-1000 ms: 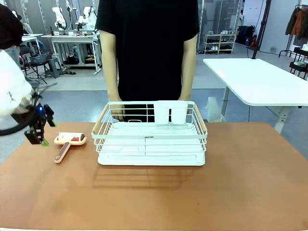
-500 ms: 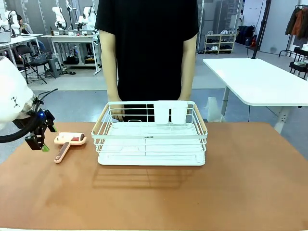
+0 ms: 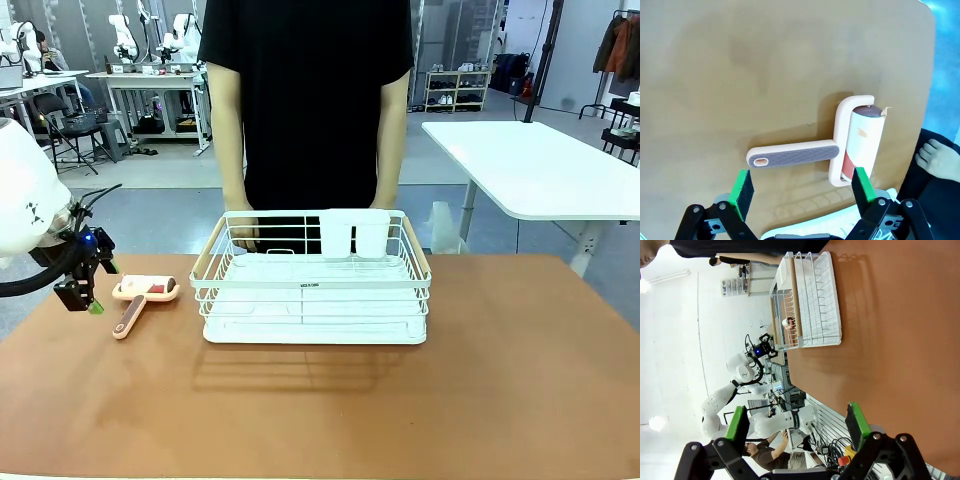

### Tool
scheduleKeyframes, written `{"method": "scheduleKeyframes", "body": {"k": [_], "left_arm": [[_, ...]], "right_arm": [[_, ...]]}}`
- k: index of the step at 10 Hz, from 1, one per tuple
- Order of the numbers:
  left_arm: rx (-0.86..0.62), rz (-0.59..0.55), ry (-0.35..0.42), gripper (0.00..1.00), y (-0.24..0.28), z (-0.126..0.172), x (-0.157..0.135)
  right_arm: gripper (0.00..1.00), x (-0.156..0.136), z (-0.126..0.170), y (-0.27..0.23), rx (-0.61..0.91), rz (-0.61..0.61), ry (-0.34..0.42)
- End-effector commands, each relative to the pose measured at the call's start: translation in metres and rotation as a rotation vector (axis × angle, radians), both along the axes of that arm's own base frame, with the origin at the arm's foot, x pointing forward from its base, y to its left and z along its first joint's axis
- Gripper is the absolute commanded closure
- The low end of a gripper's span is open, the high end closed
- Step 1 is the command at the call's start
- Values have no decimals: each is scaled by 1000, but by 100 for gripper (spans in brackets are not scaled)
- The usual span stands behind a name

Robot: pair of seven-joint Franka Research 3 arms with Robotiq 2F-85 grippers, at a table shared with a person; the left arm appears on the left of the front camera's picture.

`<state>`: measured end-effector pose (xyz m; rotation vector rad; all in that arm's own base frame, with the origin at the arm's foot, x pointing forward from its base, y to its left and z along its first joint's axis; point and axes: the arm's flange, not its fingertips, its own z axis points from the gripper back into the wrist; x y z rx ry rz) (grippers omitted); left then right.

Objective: Clean the table.
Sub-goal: Place the Lint Roller down when the Dish drying rack is positioned in the middle of the table.

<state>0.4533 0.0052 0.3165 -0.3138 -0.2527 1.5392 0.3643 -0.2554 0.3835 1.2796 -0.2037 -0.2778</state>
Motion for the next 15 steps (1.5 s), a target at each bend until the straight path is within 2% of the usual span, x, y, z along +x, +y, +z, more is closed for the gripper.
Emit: {"method": "scheduleKeyframes", "body": {"k": [1,15], "left_arm": [[-4,-1,-13,0,3,3,-1],[-4,-1,-13,0,3,3,-1]], "right_arm": [[0,-3,2,3,3,2,-4],[0,-3,2,3,3,2,-4]]}}
